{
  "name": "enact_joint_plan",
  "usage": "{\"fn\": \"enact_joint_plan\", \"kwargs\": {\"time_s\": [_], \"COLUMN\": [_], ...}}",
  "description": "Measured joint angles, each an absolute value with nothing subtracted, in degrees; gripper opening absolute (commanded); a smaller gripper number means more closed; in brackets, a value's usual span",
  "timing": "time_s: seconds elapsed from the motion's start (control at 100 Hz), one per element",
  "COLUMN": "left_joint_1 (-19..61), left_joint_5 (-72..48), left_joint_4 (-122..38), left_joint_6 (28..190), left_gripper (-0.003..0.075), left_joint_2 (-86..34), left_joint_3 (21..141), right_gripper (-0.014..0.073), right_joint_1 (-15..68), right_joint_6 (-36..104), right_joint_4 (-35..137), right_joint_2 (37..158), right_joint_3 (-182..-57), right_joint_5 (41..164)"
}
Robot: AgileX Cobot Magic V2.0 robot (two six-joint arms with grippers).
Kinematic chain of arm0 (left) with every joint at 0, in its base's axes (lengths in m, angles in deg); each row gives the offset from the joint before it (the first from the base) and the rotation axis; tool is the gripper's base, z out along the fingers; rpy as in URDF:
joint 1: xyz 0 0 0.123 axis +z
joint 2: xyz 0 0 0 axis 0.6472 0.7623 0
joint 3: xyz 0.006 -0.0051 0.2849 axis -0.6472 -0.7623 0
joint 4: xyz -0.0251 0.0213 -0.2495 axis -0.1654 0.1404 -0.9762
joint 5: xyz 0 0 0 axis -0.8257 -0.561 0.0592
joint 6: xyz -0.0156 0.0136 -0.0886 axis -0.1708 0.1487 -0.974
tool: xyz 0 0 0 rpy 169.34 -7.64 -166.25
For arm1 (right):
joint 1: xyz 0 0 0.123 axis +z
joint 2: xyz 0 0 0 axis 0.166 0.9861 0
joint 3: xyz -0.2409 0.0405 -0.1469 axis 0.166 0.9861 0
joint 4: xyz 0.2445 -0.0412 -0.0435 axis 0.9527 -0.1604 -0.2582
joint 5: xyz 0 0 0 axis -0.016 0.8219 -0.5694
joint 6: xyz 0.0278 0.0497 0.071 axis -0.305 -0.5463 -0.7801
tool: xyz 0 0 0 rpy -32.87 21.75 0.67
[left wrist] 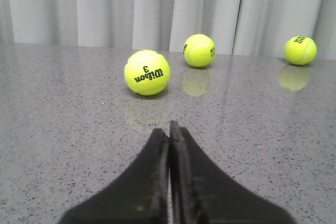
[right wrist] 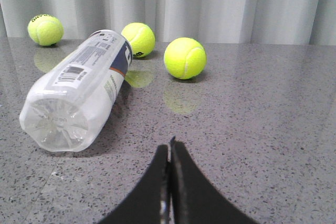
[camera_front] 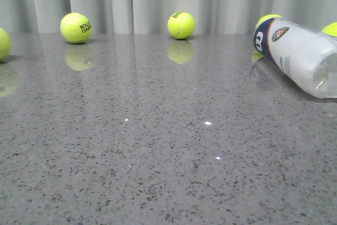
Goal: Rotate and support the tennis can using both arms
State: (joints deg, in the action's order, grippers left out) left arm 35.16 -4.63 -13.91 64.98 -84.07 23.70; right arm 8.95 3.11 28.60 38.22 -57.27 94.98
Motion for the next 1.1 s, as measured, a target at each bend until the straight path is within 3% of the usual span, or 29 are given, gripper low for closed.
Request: {"fn": "enact_joint_plan", "kwargs": {"time_s": [0.76, 1.1], "left_joint_1": [35.2, 35.2], "left_joint_5": [-4.6, -4.6], "left_joint_4": [-13.9, -13.9], "left_joint_6": [65.0, 65.0], "left_gripper": [-0.0019, -0.0019], "left_joint_2": [-84.1, -84.1], "left_joint_3": [23.7, 23.7], "right_gripper": [-0.0061, -0.0061], "right_joint_1": [9.0, 9.0], "right_joint_6": [3.1, 3.1], "right_joint_4": [28.6, 28.6], "right_joint_2": [38.2, 39.8], "right_joint_3": [-57.3, -70.0], "right_joint_5": [95.4, 109.5]}}
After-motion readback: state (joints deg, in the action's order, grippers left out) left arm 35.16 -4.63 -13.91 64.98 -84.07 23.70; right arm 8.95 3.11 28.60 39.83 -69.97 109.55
